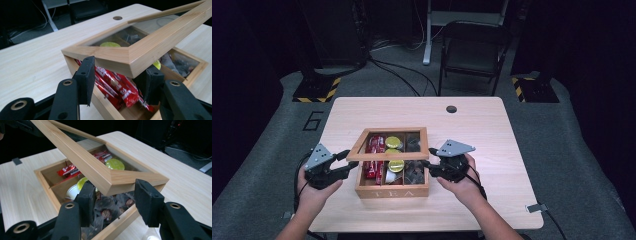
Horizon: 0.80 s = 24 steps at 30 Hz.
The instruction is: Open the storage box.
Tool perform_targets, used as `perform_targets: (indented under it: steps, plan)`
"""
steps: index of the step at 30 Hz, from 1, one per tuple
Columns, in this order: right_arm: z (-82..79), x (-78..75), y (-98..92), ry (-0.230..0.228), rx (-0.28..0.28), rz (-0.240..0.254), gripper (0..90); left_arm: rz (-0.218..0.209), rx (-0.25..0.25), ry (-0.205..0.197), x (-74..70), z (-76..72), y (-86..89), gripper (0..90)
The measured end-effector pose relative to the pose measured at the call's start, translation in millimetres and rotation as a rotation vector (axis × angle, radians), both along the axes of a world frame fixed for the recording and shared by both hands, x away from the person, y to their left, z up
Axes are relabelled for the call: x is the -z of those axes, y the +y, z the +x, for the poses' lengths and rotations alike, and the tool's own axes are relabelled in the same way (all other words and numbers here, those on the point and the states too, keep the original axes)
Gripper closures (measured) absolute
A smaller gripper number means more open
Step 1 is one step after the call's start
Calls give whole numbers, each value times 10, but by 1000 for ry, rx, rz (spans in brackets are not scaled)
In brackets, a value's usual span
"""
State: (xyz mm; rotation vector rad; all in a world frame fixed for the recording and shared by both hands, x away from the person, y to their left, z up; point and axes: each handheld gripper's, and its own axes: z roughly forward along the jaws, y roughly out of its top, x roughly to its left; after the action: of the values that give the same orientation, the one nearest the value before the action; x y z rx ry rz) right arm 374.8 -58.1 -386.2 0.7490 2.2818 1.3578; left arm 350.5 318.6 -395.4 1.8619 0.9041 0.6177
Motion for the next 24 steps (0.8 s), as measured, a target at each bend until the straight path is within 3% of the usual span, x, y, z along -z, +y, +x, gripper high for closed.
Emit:
perform_targets:
  steps: [4, 15, 20, 24]
  plan:
    - [48, -72, 11, -15, 9, 12, 528, -7, -6, -13, -68, 54, -2, 522]
    - [185, -232, 53, -46, 32, 14, 532, -51, -2, 1, -204, 234, 44, 555]
    - [260, -288, 52, -54, 43, 36, 543, -33, -17, -19, -288, 307, 21, 567]
    - [305, -330, 60, -59, 59, 42, 562, -41, -7, 0, -348, 379, 38, 564]
